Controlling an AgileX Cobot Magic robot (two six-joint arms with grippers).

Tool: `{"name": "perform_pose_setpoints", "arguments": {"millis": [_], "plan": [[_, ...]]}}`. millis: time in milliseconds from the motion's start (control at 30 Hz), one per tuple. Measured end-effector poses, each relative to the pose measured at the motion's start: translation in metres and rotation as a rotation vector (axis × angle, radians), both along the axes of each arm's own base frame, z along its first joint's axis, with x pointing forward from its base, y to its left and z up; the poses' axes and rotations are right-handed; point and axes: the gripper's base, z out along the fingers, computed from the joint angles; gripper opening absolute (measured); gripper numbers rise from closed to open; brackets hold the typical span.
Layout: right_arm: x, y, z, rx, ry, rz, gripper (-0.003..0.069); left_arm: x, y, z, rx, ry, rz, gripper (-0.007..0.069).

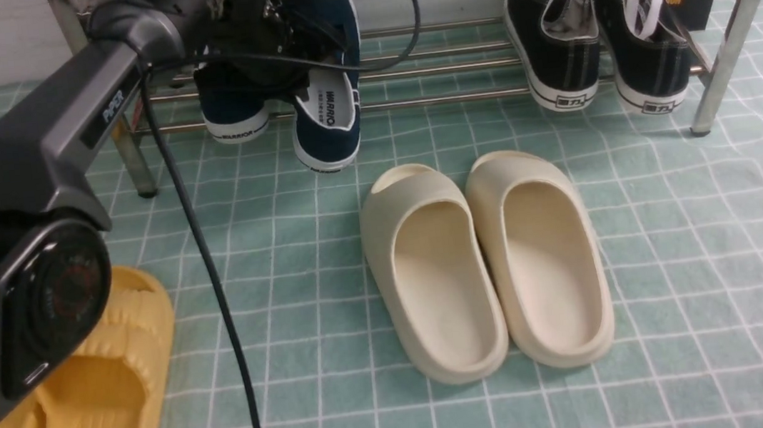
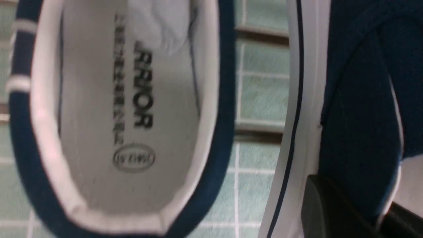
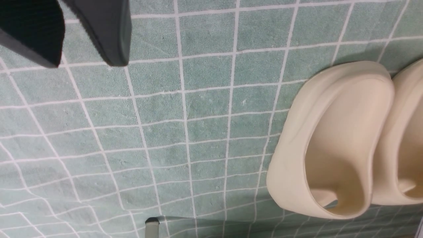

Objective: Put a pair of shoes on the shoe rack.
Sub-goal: Use the left arm to put a shoe into the shoe rack

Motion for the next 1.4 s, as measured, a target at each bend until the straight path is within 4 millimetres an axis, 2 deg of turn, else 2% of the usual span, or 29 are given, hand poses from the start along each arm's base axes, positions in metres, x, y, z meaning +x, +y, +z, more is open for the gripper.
{"name": "perform_pose_setpoints", "arguments": {"millis": [100, 133, 200, 233, 333, 433, 533, 633, 767, 900, 933, 1033, 1167, 1267, 1400], "plan": [[0.0, 0.0, 0.0, 0.0, 0.0, 0.0, 0.0246, 0.002, -0.001, 0.002, -0.001, -0.034, -0.01, 0.0078], [0.0, 0.0, 0.0, 0.0, 0.0, 0.0, 0.0246, 0.004, -0.001, 0.004, -0.005, -0.06, -0.011, 0.0141], [0.0, 0.0, 0.0, 0.0, 0.0, 0.0, 0.0246, 0.005, -0.001, 0.006, 0.0, -0.085, -0.012, 0.0221], [0.0, 0.0, 0.0, 0.0, 0.0, 0.0, 0.0246, 0.005, -0.001, 0.006, 0.0, -0.085, -0.012, 0.0228], [0.0, 0.0, 0.0, 0.0, 0.0, 0.0, 0.0246, 0.006, 0.0, 0.006, -0.001, -0.091, -0.01, 0.0344], [0.0, 0.0, 0.0, 0.0, 0.0, 0.0, 0.0246, 0.005, -0.001, 0.008, -0.01, -0.084, -0.006, 0.0385], [0.0, 0.0, 0.0, 0.0, 0.0, 0.0, 0.0246, -0.003, -0.001, 0.017, -0.01, -0.052, -0.005, 0.039], [0.0, 0.0, 0.0, 0.0, 0.0, 0.0, 0.0246, -0.016, -0.003, 0.03, 0.008, -0.009, -0.034, 0.0356], [0.0, 0.0, 0.0, 0.0, 0.0, 0.0, 0.0246, -0.036, -0.013, 0.042, 0.041, 0.071, -0.11, 0.0246], [0.0, 0.0, 0.0, 0.0, 0.0, 0.0, 0.0246, -0.051, -0.032, 0.036, 0.05, 0.171, -0.202, 0.0105], [0.0, 0.0, 0.0, 0.0, 0.0, 0.0, 0.0246, -0.052, -0.033, 0.035, 0.05, 0.176, -0.208, 0.009], [0.0, 0.0, 0.0, 0.0, 0.0, 0.0, 0.0246, -0.056, -0.056, 0.024, 0.04, 0.19, -0.296, -0.0014], [0.0, 0.0, 0.0, 0.0, 0.0, 0.0, 0.0246, -0.047, -0.072, 0.003, 0.069, 0.133, -0.329, -0.0013], [0.0, 0.0, 0.0, 0.0, 0.0, 0.0, 0.0246, -0.036, -0.068, -0.01, 0.11, 0.105, -0.279, -0.0013], [0.0, 0.0, 0.0, 0.0, 0.0, 0.0, 0.0246, -0.029, -0.061, -0.009, 0.13, 0.06, -0.203, -0.0013]]}}
